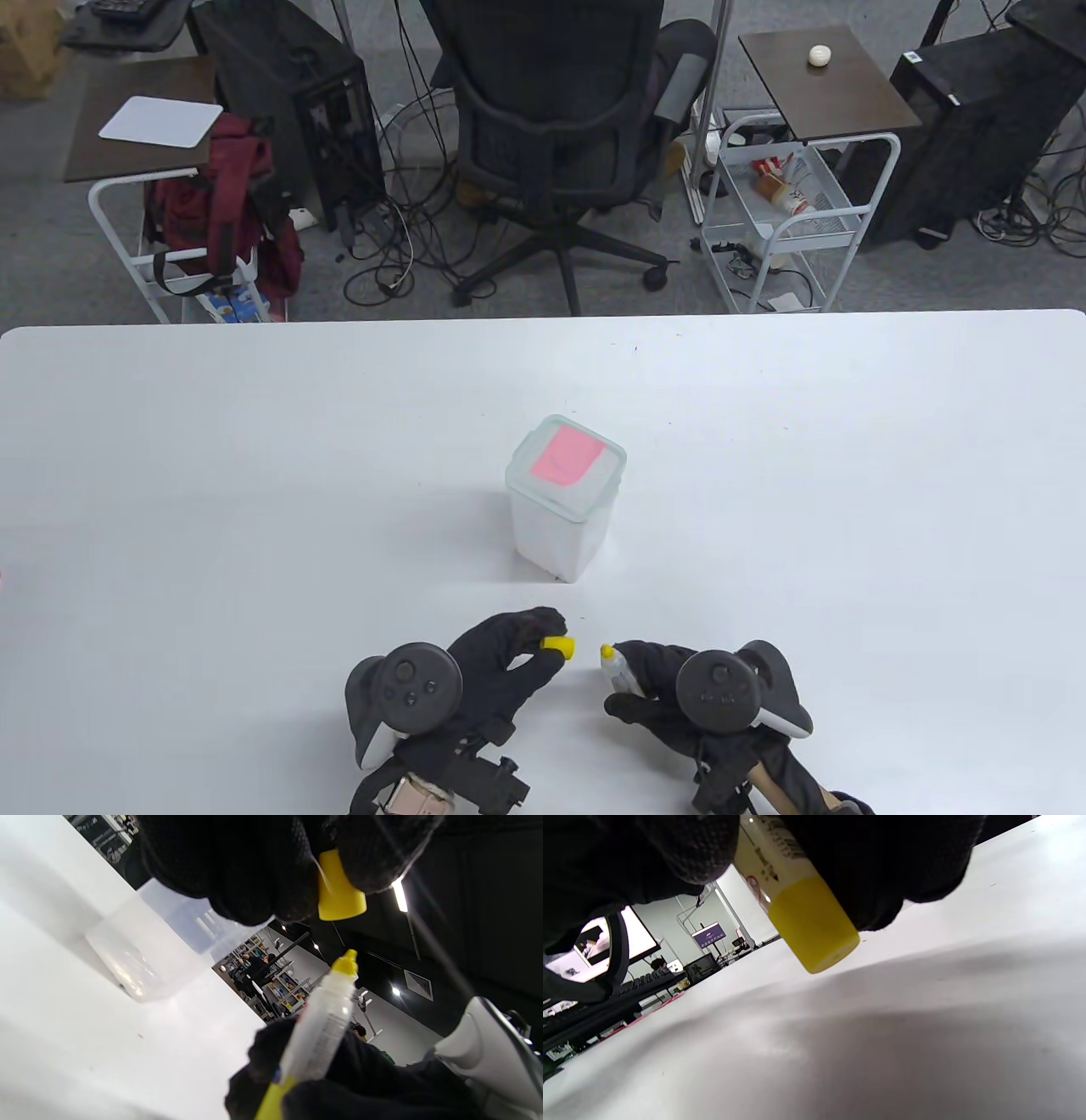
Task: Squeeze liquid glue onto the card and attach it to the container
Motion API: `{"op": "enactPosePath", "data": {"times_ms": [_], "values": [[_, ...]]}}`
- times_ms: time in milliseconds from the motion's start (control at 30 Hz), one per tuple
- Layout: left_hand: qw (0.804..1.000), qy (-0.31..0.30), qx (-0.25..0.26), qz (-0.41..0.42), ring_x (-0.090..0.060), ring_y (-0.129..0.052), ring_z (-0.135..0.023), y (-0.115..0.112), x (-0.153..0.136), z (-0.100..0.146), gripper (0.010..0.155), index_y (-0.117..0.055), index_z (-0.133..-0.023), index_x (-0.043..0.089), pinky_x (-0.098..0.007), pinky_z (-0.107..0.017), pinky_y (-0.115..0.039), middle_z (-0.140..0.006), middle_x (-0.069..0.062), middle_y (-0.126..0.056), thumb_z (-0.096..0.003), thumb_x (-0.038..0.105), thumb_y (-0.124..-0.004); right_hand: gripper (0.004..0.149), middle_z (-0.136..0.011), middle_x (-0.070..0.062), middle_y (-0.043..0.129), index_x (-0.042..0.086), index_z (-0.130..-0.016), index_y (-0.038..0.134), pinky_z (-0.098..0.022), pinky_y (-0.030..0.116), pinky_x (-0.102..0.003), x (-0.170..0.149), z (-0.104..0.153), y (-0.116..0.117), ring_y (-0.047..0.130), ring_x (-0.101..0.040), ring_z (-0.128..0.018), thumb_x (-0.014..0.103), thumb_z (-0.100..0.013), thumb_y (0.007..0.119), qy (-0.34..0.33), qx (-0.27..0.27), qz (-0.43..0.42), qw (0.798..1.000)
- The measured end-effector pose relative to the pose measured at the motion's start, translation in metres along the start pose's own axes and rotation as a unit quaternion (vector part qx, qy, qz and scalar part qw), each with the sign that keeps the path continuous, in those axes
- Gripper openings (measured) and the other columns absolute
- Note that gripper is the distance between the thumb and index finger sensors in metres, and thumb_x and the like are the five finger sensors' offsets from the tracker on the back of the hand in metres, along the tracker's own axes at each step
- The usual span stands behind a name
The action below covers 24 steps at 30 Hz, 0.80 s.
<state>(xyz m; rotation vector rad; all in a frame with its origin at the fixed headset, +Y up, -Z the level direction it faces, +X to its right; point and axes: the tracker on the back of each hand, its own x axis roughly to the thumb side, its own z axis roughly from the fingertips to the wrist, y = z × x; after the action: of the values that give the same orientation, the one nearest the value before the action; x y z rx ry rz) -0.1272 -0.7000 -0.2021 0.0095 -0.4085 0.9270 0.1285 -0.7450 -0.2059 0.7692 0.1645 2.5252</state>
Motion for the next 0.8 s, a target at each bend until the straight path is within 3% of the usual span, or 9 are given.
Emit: {"op": "enactPosePath", "data": {"times_ms": [233, 567, 800], "values": [[0.999, -0.005, -0.036, -0.022, -0.020, -0.097, -0.078, -0.009, 0.002, -0.001, 0.050, -0.077, -0.094, 0.028, -0.041, -0.063, -0.081, -0.082, 0.006, -0.095, -0.0487, 0.049, -0.078, 0.054, -0.085, -0.006, 0.085, 0.020, -0.095, 0.064, -0.052, 0.082, -0.043, 0.007, 0.000, 0.004, 0.093, -0.027, -0.064, 0.051, -0.051, 0.070, -0.011, 0.019, 0.008, 1.000], [0.989, -0.021, -0.059, -0.132, -0.022, -0.096, -0.078, -0.020, 0.009, -0.001, 0.049, -0.078, -0.093, 0.028, -0.043, -0.062, -0.080, -0.082, 0.004, -0.095, -0.0489, 0.048, -0.078, 0.054, -0.079, -0.004, 0.087, 0.019, -0.093, 0.067, -0.051, 0.082, -0.042, 0.009, 0.000, 0.008, 0.094, -0.025, -0.061, 0.052, -0.051, 0.069, -0.020, 0.045, 0.023, 0.999], [0.996, -0.003, -0.043, -0.083, -0.023, -0.095, -0.080, -0.019, 0.003, 0.000, 0.050, -0.077, -0.095, 0.027, -0.044, -0.063, -0.079, -0.084, 0.003, -0.094, -0.0504, 0.049, -0.076, 0.054, -0.076, -0.004, 0.089, 0.016, -0.092, 0.068, -0.048, 0.083, -0.041, 0.010, 0.001, 0.006, 0.095, -0.023, -0.057, 0.053, -0.052, 0.067, -0.038, 0.032, -0.028, 0.998]]}}
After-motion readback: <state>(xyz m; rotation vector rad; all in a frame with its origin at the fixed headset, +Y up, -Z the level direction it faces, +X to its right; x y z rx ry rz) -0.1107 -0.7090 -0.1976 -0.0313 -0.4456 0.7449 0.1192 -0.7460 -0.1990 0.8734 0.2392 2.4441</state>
